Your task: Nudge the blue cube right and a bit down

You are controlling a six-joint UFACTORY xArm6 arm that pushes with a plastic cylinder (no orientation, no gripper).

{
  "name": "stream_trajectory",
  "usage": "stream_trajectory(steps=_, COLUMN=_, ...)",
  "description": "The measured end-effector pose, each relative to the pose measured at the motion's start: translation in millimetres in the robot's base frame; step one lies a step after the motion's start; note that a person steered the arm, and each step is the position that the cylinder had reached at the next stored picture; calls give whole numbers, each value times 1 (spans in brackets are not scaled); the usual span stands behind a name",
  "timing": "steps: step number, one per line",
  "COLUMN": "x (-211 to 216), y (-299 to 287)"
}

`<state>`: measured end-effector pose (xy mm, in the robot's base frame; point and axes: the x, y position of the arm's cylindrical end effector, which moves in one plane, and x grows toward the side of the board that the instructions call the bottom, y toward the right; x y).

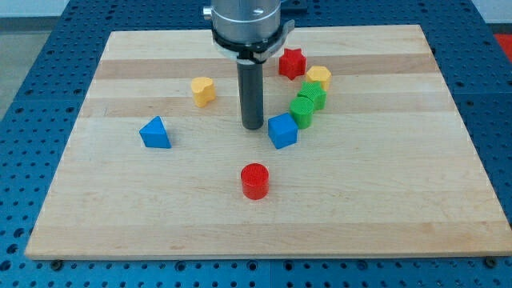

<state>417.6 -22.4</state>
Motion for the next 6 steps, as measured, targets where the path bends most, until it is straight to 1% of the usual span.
stream_trajectory(steps=1, x=-8, y=4)
stream_trajectory(steps=3, x=-7, y=24)
stream_trajectory(steps=6, x=12, y=24)
